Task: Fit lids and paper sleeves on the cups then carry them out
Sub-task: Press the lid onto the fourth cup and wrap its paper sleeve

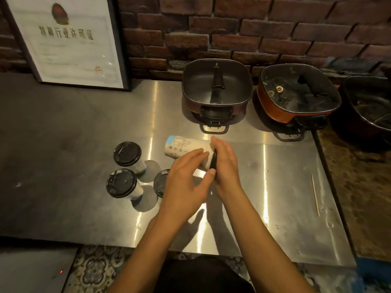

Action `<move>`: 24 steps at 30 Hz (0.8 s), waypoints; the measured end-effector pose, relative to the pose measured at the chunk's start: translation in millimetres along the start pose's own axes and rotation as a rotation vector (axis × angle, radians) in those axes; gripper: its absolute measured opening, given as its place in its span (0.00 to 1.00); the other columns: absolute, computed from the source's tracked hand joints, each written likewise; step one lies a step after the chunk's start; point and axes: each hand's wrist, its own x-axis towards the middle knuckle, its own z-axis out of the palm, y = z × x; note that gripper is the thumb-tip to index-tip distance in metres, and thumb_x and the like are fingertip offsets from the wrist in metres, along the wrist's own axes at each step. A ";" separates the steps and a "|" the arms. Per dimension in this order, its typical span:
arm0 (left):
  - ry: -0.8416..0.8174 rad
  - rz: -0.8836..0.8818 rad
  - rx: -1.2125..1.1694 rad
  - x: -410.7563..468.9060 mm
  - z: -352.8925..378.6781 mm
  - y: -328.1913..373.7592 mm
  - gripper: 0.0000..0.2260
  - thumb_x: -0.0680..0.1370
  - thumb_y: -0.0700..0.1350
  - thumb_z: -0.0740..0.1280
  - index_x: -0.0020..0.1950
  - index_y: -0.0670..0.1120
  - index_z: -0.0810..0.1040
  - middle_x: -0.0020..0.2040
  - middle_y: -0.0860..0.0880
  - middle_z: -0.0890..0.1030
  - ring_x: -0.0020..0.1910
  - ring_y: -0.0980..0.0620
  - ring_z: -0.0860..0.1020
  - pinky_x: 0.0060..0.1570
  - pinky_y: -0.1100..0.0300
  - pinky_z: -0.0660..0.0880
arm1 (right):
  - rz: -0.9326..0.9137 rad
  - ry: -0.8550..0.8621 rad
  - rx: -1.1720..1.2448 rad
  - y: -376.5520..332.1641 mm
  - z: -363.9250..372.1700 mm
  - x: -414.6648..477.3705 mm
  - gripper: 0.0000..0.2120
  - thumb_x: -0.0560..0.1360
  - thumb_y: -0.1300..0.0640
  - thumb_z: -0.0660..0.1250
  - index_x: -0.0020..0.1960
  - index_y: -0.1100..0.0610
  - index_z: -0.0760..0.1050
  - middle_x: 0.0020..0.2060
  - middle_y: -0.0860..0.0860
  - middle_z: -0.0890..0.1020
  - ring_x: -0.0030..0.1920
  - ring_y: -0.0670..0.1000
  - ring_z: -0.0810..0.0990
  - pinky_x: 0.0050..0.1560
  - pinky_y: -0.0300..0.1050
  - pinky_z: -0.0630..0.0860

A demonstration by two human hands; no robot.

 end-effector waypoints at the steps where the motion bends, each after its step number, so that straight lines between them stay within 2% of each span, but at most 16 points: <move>1: -0.014 -0.030 -0.002 3.8 -6.9 -7.7 0.21 0.80 0.50 0.71 0.73 0.55 0.75 0.74 0.58 0.72 0.75 0.59 0.67 0.74 0.51 0.69 | -0.012 -0.010 -0.025 5.0 6.2 2.4 0.18 0.81 0.46 0.65 0.67 0.56 0.75 0.55 0.51 0.82 0.52 0.51 0.82 0.54 0.54 0.79; 4: -0.035 -0.119 -0.064 18.7 -30.7 -29.6 0.22 0.80 0.49 0.70 0.75 0.56 0.73 0.75 0.55 0.74 0.74 0.55 0.70 0.71 0.54 0.71 | 0.002 0.009 -0.087 20.6 27.4 11.9 0.20 0.83 0.46 0.61 0.68 0.56 0.76 0.56 0.50 0.82 0.53 0.50 0.81 0.59 0.53 0.78; 7: -0.055 -0.216 -0.152 42.3 -50.5 -58.2 0.19 0.81 0.47 0.68 0.72 0.57 0.76 0.64 0.56 0.81 0.63 0.58 0.77 0.62 0.60 0.73 | -0.007 0.052 -0.166 39.5 46.9 26.4 0.15 0.83 0.53 0.63 0.68 0.56 0.76 0.54 0.50 0.83 0.53 0.50 0.81 0.60 0.54 0.78; 9: -0.069 -0.294 -0.203 59.0 -59.1 -77.1 0.18 0.82 0.45 0.66 0.72 0.56 0.76 0.60 0.57 0.82 0.60 0.57 0.79 0.61 0.59 0.73 | -0.015 0.081 -0.204 51.0 57.1 37.4 0.14 0.82 0.59 0.64 0.67 0.56 0.77 0.52 0.51 0.83 0.51 0.52 0.82 0.58 0.55 0.79; 12: -0.091 -0.384 -0.263 79.3 -68.8 -97.1 0.16 0.83 0.41 0.63 0.70 0.52 0.78 0.56 0.55 0.82 0.56 0.53 0.79 0.57 0.59 0.72 | -0.001 0.101 -0.319 62.7 69.8 52.3 0.13 0.80 0.61 0.64 0.63 0.56 0.80 0.50 0.53 0.84 0.49 0.53 0.83 0.53 0.53 0.81; 14: -0.128 -0.413 -0.236 89.1 -69.2 -108.6 0.16 0.83 0.40 0.62 0.70 0.50 0.78 0.58 0.52 0.82 0.58 0.52 0.78 0.59 0.59 0.71 | 0.034 0.099 -0.397 68.7 73.1 61.0 0.13 0.78 0.59 0.64 0.61 0.54 0.81 0.53 0.56 0.86 0.50 0.54 0.84 0.54 0.54 0.82; 17: -0.215 -0.440 -0.128 99.7 -66.5 -127.3 0.14 0.83 0.41 0.63 0.68 0.46 0.79 0.60 0.46 0.83 0.57 0.49 0.79 0.57 0.58 0.72 | 0.062 0.113 -0.499 79.2 76.3 71.0 0.22 0.72 0.55 0.64 0.65 0.53 0.81 0.56 0.54 0.85 0.55 0.54 0.84 0.59 0.58 0.83; 20: -0.279 -0.450 -0.039 105.8 -63.3 -141.7 0.14 0.83 0.43 0.63 0.67 0.43 0.79 0.59 0.42 0.84 0.56 0.44 0.81 0.57 0.53 0.77 | 0.076 0.118 -0.528 88.2 75.5 77.6 0.23 0.74 0.59 0.65 0.69 0.55 0.77 0.59 0.56 0.84 0.56 0.55 0.83 0.60 0.59 0.82; 24: -0.345 -0.422 -0.001 107.2 -59.6 -150.0 0.15 0.82 0.42 0.63 0.68 0.43 0.77 0.60 0.42 0.83 0.59 0.44 0.80 0.56 0.56 0.75 | 0.064 0.143 -0.546 97.8 71.9 84.1 0.24 0.73 0.57 0.65 0.69 0.54 0.78 0.61 0.56 0.83 0.60 0.57 0.82 0.61 0.61 0.81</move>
